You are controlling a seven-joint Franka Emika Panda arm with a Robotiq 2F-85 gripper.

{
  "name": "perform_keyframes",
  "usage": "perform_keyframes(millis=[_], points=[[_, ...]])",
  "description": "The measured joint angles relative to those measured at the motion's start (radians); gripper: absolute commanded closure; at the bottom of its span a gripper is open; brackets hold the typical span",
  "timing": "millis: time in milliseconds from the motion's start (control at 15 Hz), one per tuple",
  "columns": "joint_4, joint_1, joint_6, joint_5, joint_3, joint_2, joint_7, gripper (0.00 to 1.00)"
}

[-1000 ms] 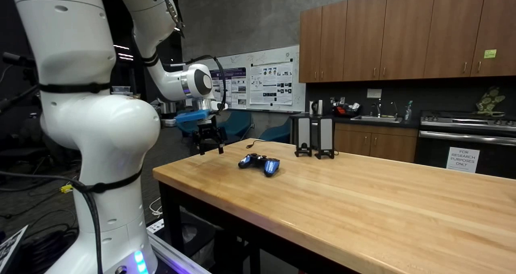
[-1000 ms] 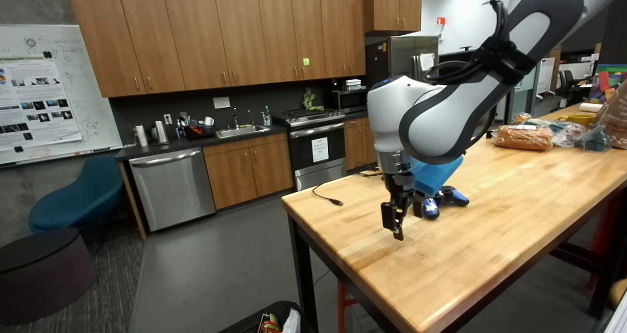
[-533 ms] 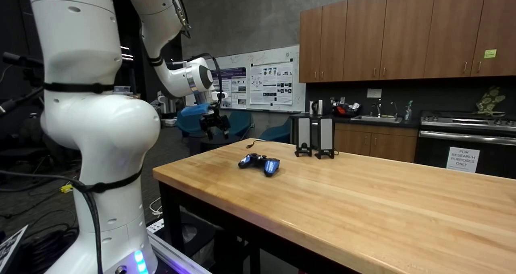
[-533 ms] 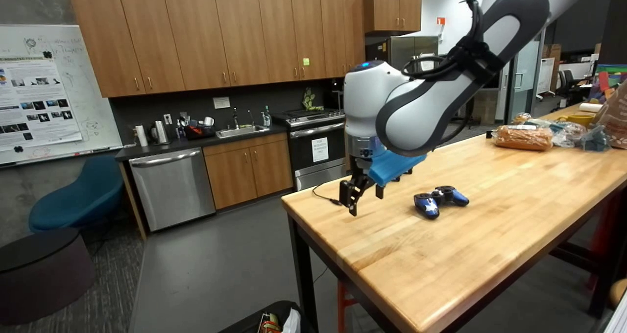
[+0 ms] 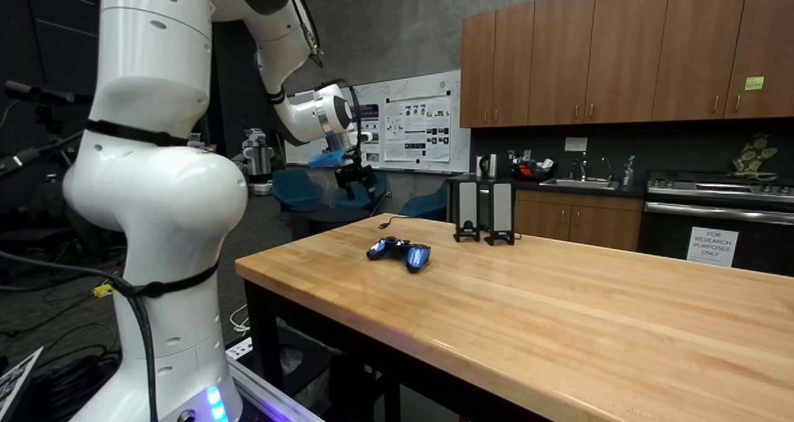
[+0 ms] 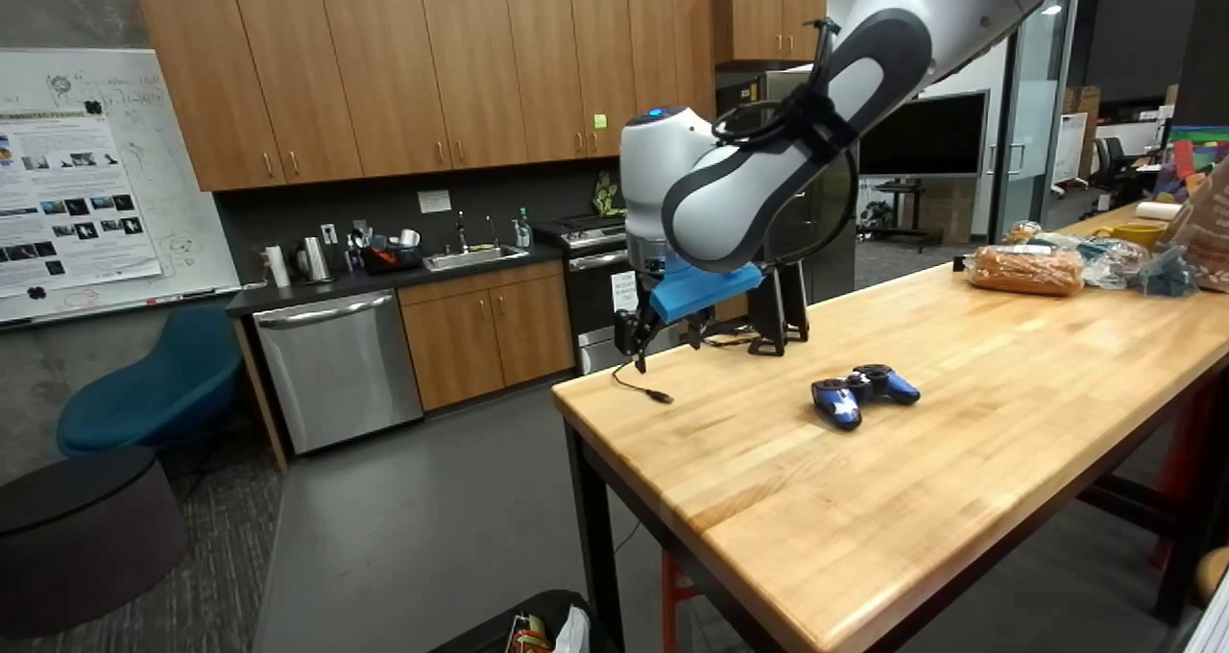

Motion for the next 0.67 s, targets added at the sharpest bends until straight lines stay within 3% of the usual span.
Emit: perform_keyframes(millis=[667], points=[[0.385,0.002,-0.256,0.038,-0.152,0.245,-0.033,0.0]])
